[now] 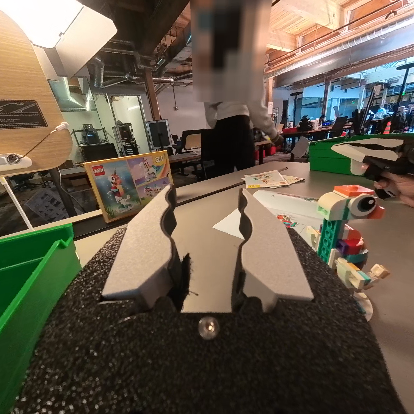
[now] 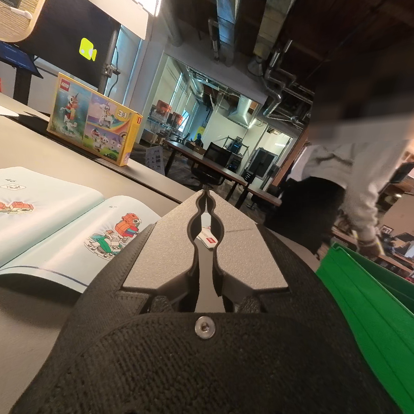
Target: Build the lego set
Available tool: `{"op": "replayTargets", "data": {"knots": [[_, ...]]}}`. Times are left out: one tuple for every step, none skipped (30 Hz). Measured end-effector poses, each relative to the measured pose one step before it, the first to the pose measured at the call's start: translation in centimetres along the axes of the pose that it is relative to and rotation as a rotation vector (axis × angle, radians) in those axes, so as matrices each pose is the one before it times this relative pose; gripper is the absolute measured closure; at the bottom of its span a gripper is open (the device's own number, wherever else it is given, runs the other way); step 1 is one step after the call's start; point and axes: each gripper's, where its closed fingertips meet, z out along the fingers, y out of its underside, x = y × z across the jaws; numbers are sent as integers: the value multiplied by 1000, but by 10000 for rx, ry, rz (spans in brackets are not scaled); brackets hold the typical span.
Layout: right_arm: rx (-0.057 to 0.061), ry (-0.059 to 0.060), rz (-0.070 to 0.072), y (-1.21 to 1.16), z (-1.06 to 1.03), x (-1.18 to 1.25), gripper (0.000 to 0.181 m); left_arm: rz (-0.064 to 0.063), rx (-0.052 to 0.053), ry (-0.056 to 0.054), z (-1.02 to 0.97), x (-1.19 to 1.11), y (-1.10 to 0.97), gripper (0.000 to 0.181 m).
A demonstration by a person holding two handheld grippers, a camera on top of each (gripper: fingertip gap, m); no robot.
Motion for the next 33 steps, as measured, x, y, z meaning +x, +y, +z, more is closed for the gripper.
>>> {"op": "replayTargets", "data": {"knots": [[0, -2, 4, -2, 23, 3, 181, 7, 3, 7, 3, 15, -5, 128], [13, -16, -6, -38, 5, -32, 181, 2, 15, 17, -4, 41, -47, 128], [47, -43, -51, -105, -23, -118, 181, 15, 32, 25, -12, 33, -73, 129], [69, -67, -99, -189, -29, -188, 181, 35, 42, 39, -17, 35, -130, 128], [59, -78, -149, -185, -29, -251, 181, 33, 39, 87, -33, 49, -164, 130], [29, -87, -190, -168, -10, -309, 181, 31, 35, 199, -50, 153, -205, 132], [4, -100, -191, -163, -7, -374, 181, -7, 93, 348, -66, 308, -318, 134], [16, -102, -163, -262, -35, -402, 181, -5, 30, 439, -79, 413, -239, 137], [83, -114, -153, -496, -94, -495, 181, 25, -84, 514, -89, 511, -115, 138], [178, -184, -139, -799, -167, -694, 181, 94, -38, 530, -172, 594, -224, 138], [269, -326, -68, -1117, -214, -1023, 181, 115, -90, 480, -291, 607, -162, 136], [382, -542, 49, -1427, -223, -1454, 179, 81, -255, 345, -461, 602, 130, 133], [448, -860, 139, -1573, -124, -2025, 176, -108, -158, 276, -555, 722, 144, 131], [395, -1127, 204, -1489, 35, -2433, 174, -387, -30, 300, -579, 900, -46, 127], [336, -1092, 290, -1282, 258, -2313, 171, -530, -15, 182, -551, 836, -15, 122], [257, -918, 354, -981, 424, -1925, 168, -459, 28, 59, -475, 732, 6, 117], [163, -719, 319, -660, 525, -1501, 165, -332, -38, -7, -357, 654, 66, 114], [126, -443, 188, -520, 581, -1008, 162, -194, -131, -46, -200, 635, 108, 111], [117, -305, 80, -448, 584, -786, 161, -21, -226, -85, -75, 580, 227, 112], [84, -344, 110, -351, 569, -851, 160, 94, -362, -275, 32, 249, 454, 115], [0, -480, 254, -165, 566, -1059, 158, 170, -449, -206, 111, 288, 669, 118], [-156, -578, 432, 102, 582, -1201, 154, 103, -407, 1, 173, 507, 688, 120], [-352, -546, 568, 418, 618, -1133, 147, -33, -371, -72, 220, 304, 704, 123], [-451, -398, 617, 574, 620, -909, 138, -113, -348, -119, 255, 95, 695, 125], [-403, -291, 521, 499, 591, -802, 130, -123, -271, 3, 251, 156, 536, 127], [-335, -144, 345, 397, 543, -635, 127, -132, -176, 33, 192, 116, 345, 130], [-306, 108, 149, 316, 494, -303, 127, -100, -42, 55, 128, 96, 82, 134], [-260, 142, -29, 229, 431, -248, 127, -54, 15, 85, 78, 130, -64, 138], [-219, 152, -32, 135, 364, -206, 127, -9, -21, -53, 58, -67, -45, 140], [-161, 83, 66, 44, 344, -239, 127, 71, -68, -51, 48, -63, 36, 142], [-69, 8, 141, -93, 297, -298, 128, 73, -132, -10, 67, 4, 162, 144], [-21, 98, 170, -161, 237, -111, 128, 56, -144, -43, 96, -19, 190, 145], [-11, 177, 143, -173, 194, 37, 128, 50, -104, -25, 94, 24, 168, 146]]}}
